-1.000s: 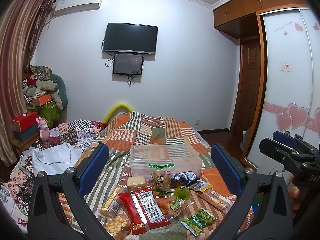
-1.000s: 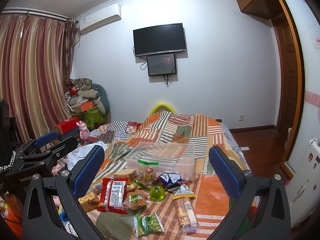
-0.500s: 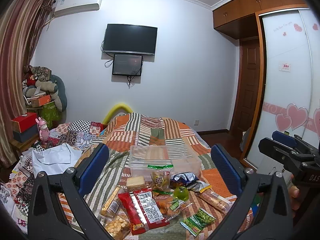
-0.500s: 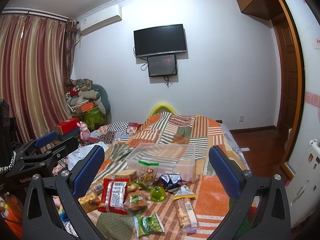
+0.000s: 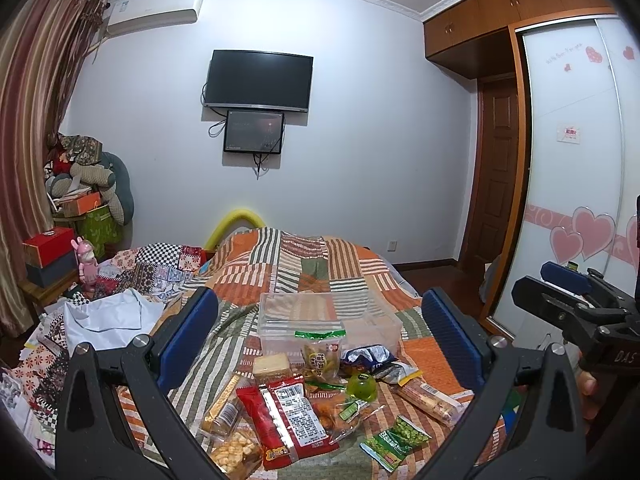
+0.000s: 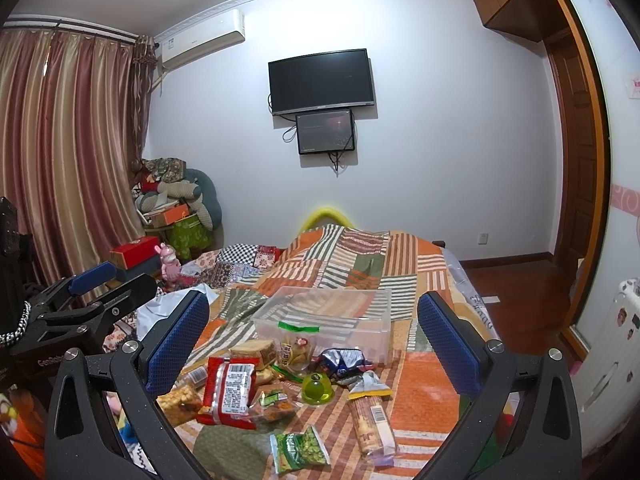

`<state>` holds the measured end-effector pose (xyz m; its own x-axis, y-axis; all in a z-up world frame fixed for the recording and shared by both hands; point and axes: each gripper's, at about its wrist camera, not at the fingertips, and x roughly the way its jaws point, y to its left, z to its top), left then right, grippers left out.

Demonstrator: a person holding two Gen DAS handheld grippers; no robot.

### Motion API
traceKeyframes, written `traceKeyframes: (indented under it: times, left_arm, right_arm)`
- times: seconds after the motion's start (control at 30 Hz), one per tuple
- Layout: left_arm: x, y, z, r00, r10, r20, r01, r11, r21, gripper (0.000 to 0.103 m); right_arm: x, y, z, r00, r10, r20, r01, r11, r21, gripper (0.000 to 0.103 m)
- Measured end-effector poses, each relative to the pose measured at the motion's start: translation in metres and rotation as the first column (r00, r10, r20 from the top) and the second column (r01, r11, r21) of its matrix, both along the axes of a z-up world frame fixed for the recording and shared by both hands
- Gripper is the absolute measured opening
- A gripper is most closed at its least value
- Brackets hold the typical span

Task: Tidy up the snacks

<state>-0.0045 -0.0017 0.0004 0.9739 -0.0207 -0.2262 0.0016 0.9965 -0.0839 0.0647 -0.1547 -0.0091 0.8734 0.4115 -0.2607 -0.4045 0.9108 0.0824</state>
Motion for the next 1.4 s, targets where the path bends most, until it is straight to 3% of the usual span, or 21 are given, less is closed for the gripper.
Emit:
traceKeyframes:
  times: [0.5,0.83,0.93,1.17,1.4]
  left_arm:
    - [-0.002,0.008,-0.004,1.000,0.029,-0.011,-0.028,1.000,0.008,0.103]
    - [0.012,0.038,-0.033,0.988,0.061,-0.144,-0.052,0.997,0.065,0.100]
    - [0.016,0.051,-0.048,0.975,0.071,-0.210,-0.056,0.996,0.073,0.091]
    - [0.031,0.075,-0.094,0.917,0.064,-0.393,-0.054,0.998,0.036,0.085]
    - [0.039,0.086,-0.128,0.859,0.018,-0.512,-0.032,0.999,-0.018,0.082]
  right_arm:
    - [0.006,0.003,-0.010,0.999,0.011,-0.040,-0.012,1.000,-0.014,0.103]
    - [0.029,0.003,-0.049,0.979,-0.018,-0.201,-0.001,0.995,-0.096,0.103]
    - [0.032,0.002,-0.061,0.969,-0.022,-0.246,-0.007,0.993,-0.116,0.099]
    - [0.039,0.009,-0.098,0.912,0.030,-0.410,-0.092,0.987,-0.132,0.086]
    - [0.049,0.017,-0.125,0.849,0.078,-0.522,-0.149,0.984,-0.094,0.070]
